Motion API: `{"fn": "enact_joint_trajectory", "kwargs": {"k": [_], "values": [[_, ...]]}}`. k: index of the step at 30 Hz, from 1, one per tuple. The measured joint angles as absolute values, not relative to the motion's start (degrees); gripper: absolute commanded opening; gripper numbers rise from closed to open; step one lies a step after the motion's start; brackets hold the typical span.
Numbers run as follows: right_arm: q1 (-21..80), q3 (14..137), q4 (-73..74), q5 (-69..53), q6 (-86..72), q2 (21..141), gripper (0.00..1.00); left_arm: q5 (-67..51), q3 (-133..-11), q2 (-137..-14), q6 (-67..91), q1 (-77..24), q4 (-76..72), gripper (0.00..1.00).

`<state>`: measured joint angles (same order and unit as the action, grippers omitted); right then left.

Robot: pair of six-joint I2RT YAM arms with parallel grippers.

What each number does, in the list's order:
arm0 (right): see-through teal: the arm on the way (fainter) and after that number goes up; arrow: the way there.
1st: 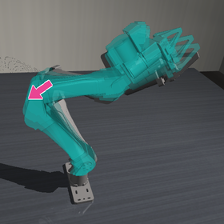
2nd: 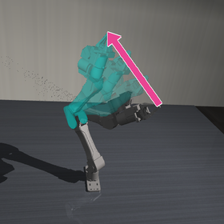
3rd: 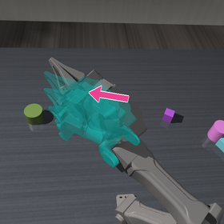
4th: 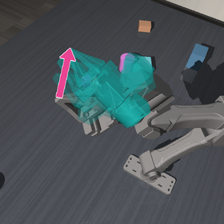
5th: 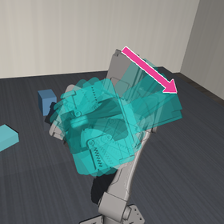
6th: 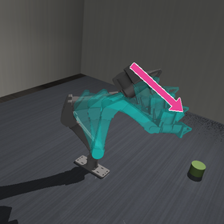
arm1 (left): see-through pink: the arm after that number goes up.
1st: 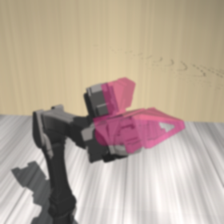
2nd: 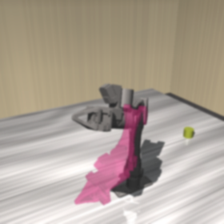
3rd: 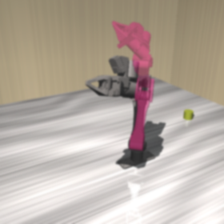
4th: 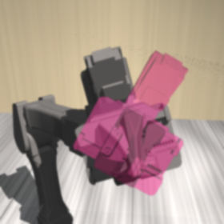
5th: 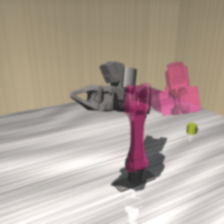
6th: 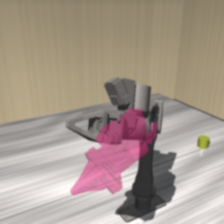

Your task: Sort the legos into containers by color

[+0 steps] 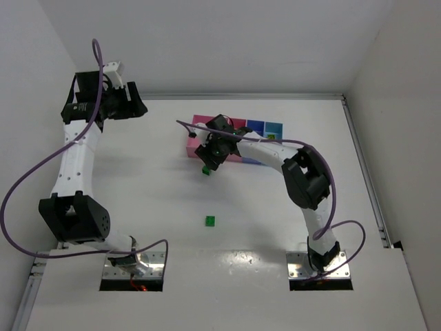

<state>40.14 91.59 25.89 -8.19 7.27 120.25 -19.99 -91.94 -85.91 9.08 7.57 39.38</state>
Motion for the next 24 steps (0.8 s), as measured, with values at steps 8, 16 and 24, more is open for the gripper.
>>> {"fn": "enact_joint_trajectory", "kwargs": {"k": [8, 16, 24], "values": [[40.9, 96.9, 26.2, -8.2, 7.3, 125.4, 0.56, -20.4, -91.9, -85.9, 9.1, 7.6, 39.4, 0.73], [41.4, 97.8, 26.9, -8.3, 7.3, 127.2, 0.56, -20.4, -91.9, -86.3, 9.1, 7.7, 39.4, 0.73], [41.5, 98.2, 27.2, -9.1, 7.3, 128.7, 0.56, -20.4, -91.9, -86.5, 9.1, 7.7, 39.4, 0.73]]}}
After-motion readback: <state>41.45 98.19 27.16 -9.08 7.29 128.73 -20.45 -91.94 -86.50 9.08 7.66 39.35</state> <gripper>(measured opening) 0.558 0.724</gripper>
